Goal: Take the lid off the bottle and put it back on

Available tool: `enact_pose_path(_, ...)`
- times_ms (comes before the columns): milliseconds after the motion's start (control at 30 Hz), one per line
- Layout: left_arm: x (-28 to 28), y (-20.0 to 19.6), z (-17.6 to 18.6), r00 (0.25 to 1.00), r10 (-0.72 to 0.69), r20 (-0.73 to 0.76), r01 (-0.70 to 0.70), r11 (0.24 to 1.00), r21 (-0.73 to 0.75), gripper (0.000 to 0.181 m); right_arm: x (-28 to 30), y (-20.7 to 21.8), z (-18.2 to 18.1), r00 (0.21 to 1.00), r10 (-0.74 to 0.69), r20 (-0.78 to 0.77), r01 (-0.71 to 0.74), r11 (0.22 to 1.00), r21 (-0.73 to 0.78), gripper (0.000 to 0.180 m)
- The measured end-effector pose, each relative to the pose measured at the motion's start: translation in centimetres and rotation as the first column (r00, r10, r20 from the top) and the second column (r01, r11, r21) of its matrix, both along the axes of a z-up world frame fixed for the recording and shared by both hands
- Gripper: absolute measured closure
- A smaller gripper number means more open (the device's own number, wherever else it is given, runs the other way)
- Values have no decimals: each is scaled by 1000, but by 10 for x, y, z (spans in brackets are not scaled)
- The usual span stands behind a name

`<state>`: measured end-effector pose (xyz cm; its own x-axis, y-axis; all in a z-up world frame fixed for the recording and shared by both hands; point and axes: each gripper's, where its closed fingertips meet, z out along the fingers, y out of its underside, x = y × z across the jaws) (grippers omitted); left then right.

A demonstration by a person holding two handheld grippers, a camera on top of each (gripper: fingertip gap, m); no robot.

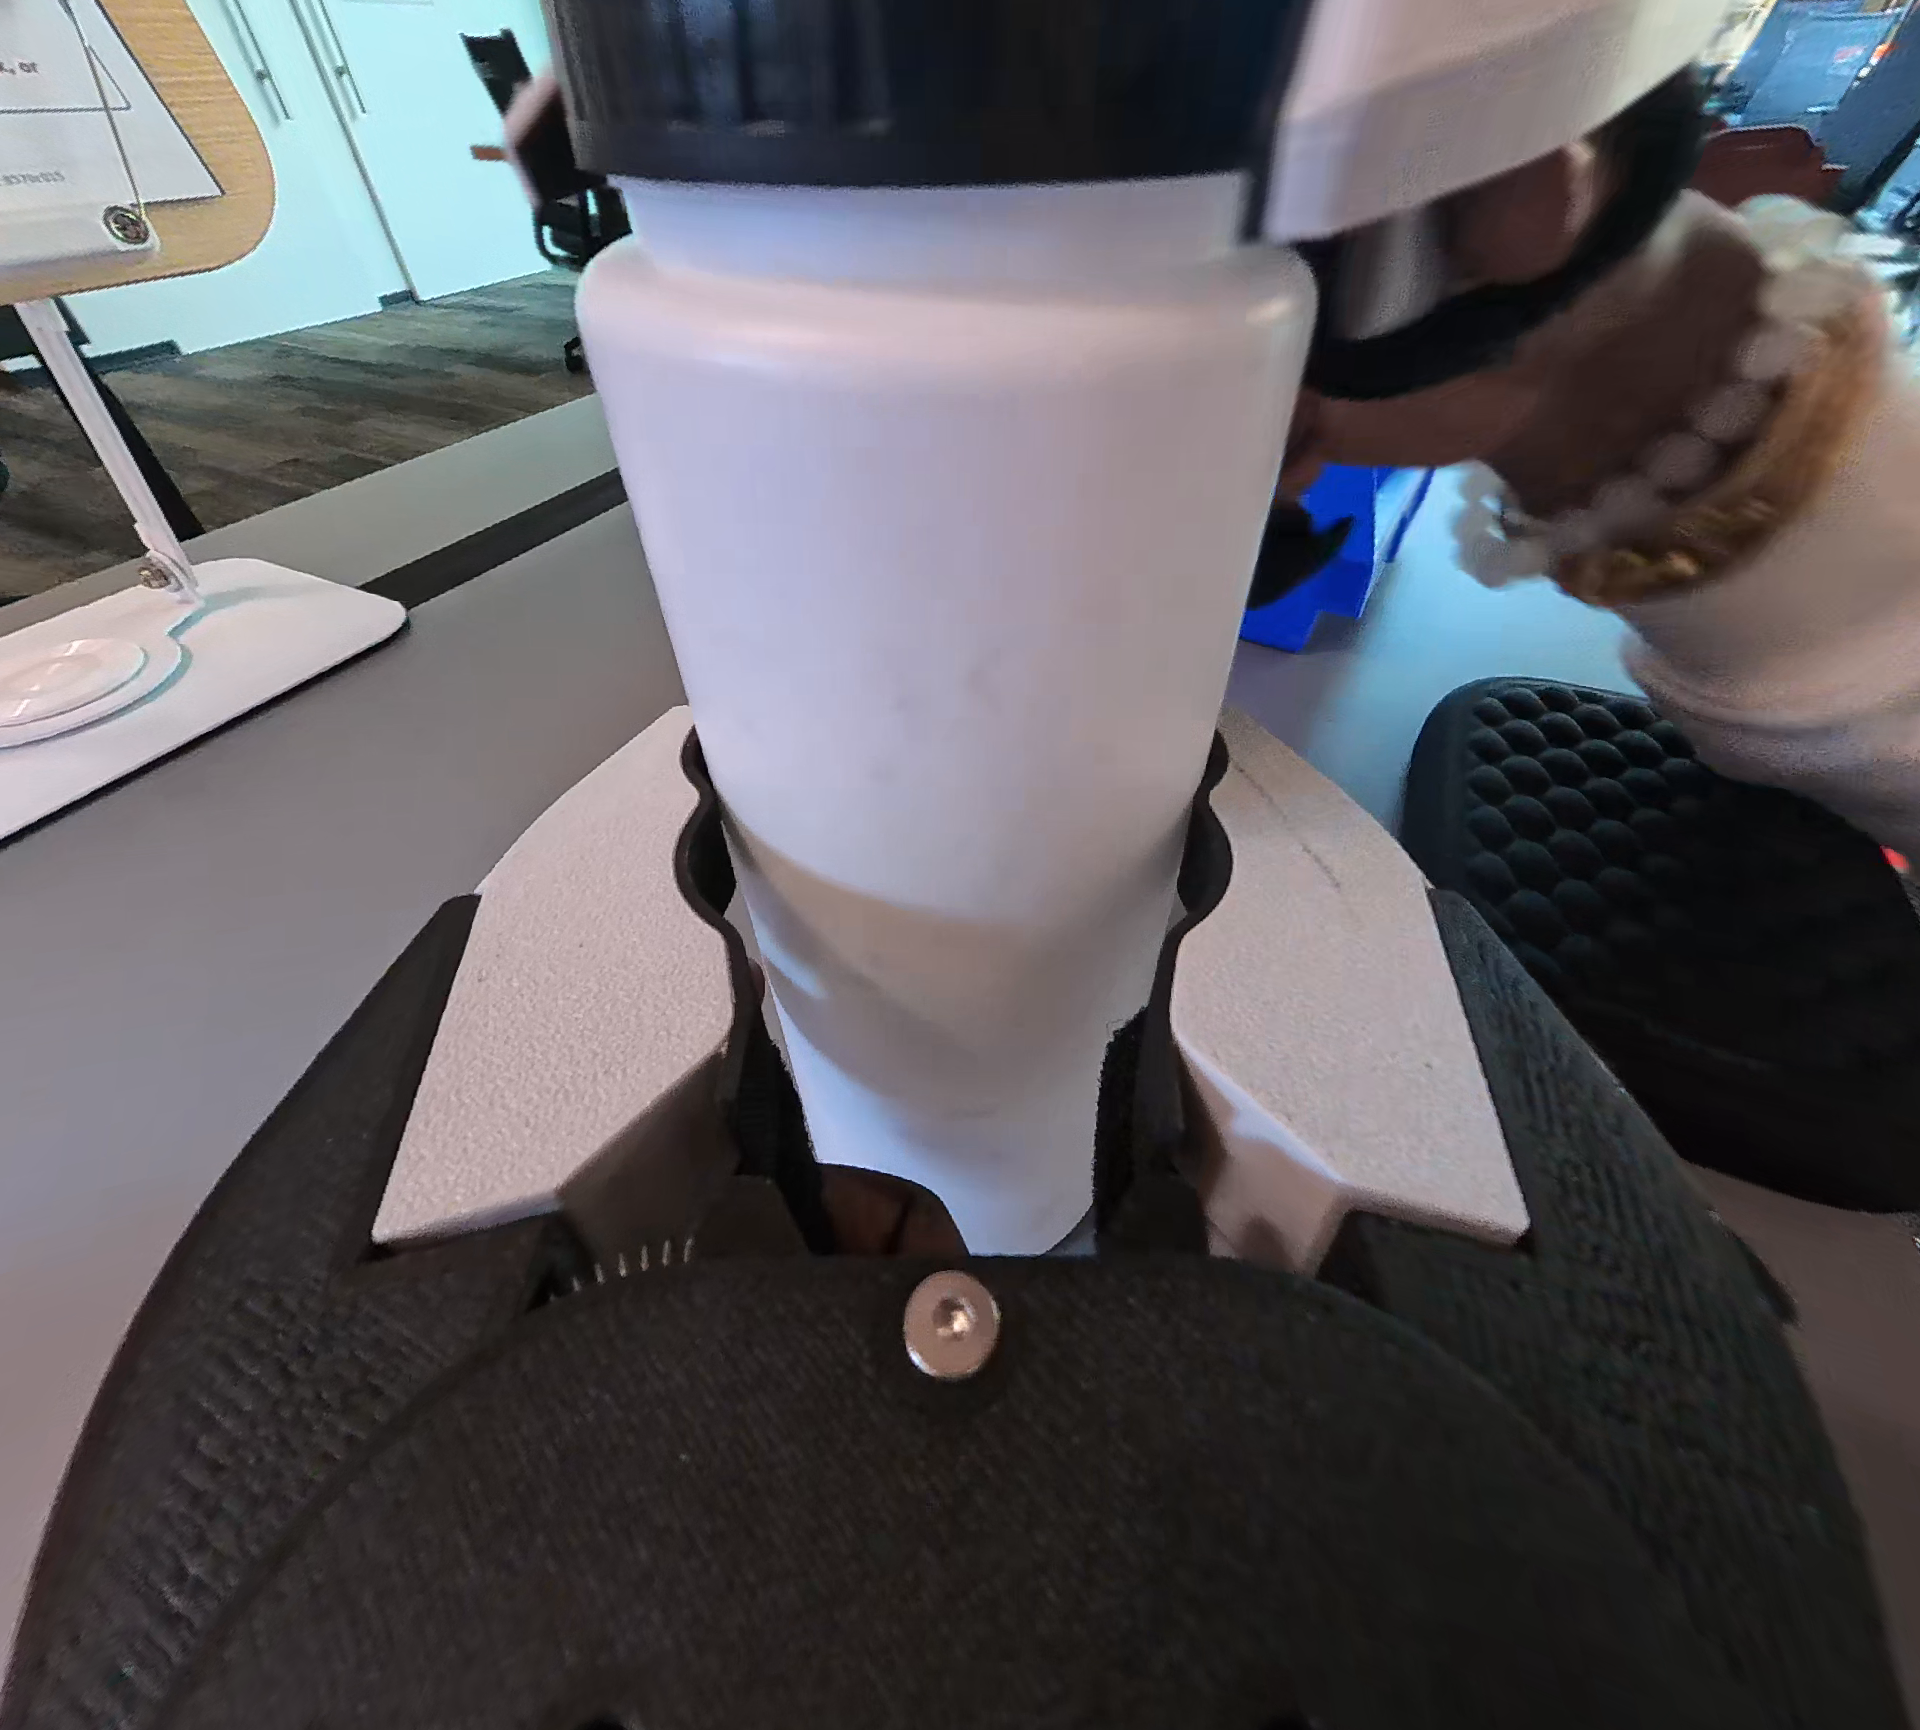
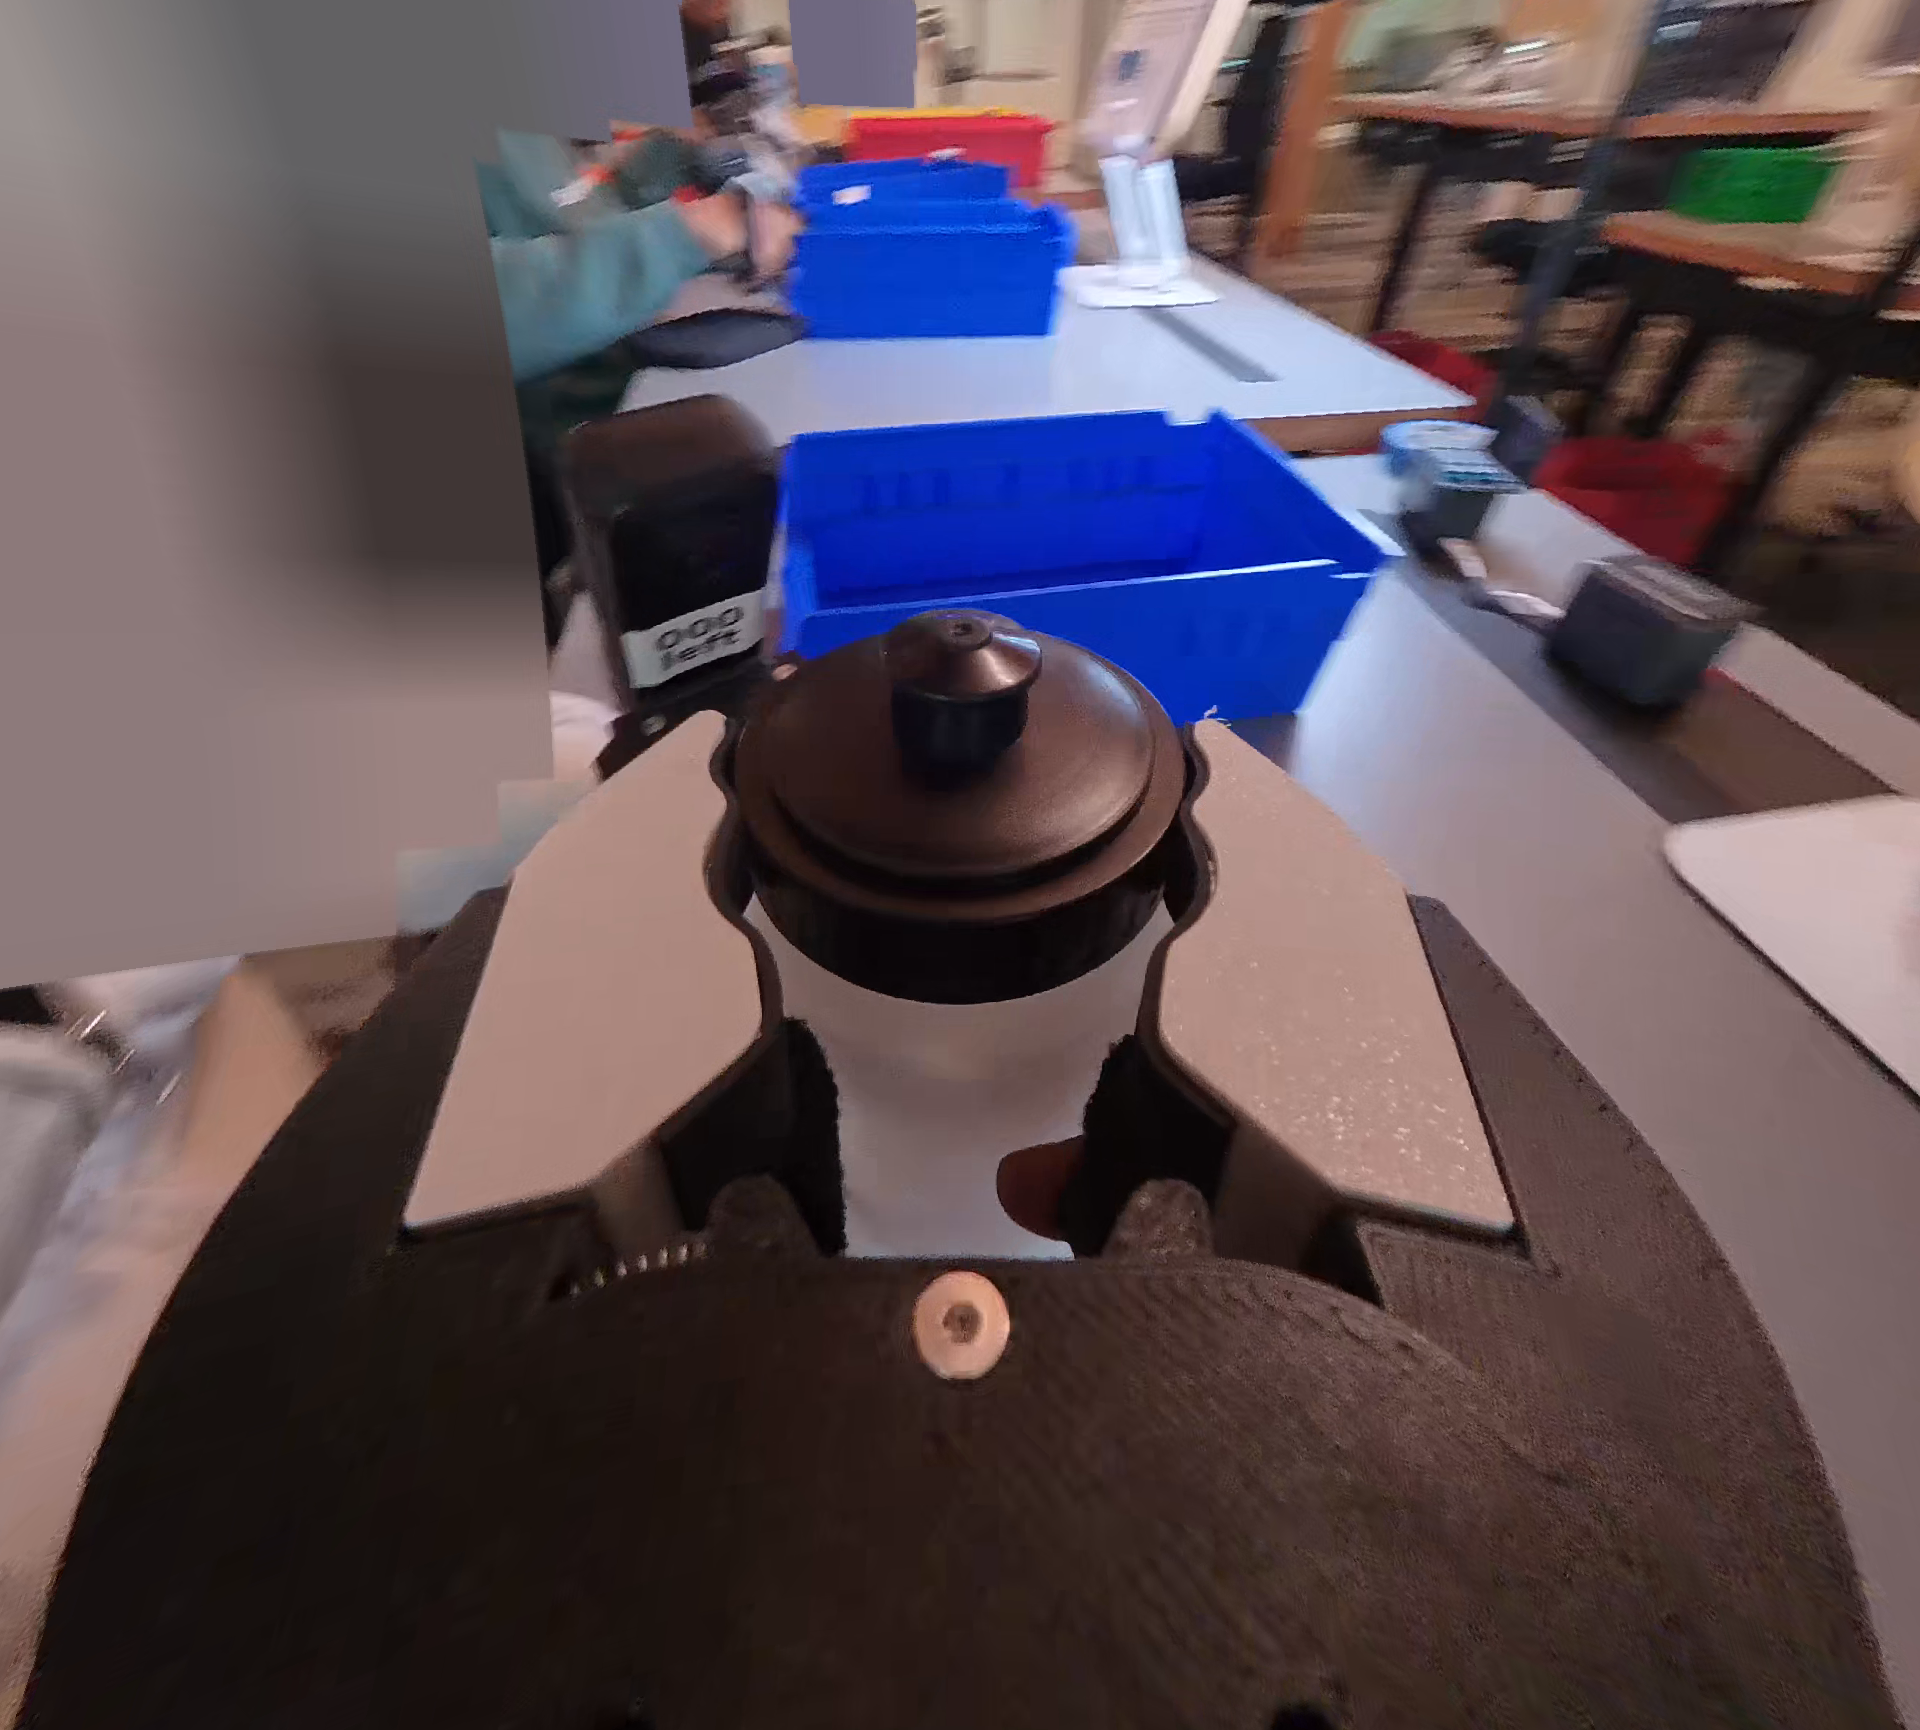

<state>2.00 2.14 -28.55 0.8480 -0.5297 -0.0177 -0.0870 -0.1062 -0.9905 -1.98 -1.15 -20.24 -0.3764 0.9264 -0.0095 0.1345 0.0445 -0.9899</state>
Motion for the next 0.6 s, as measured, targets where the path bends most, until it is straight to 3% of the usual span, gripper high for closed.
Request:
enact_pose_path(133,2,0,0,1000,3,-7,-3,1000,0,95,0,12,1,912,-408,-34,409,913,2,101)
enact_pose_path(200,3,-1,0,1000,-2,-14,2,1000,5,95,2,13,-1,862,-505,-47,507,860,58,99)
enact_pose_path(267,2,0,0,1000,4,-5,-4,1000,-3,95,2,4,-3,899,-437,-30,437,893,105,78)
enact_pose_path(400,2,-1,0,1000,-11,-1,11,1000,-2,95,8,-15,-2,994,-104,39,101,993,66,55)
enact_pose_path(500,3,-1,0,1000,-17,0,17,1000,-4,95,12,-13,-14,993,46,108,-59,991,121,62)
enact_pose_path(600,3,-2,0,1000,-23,-1,23,1000,0,95,7,-10,-6,995,92,39,-95,990,103,76)
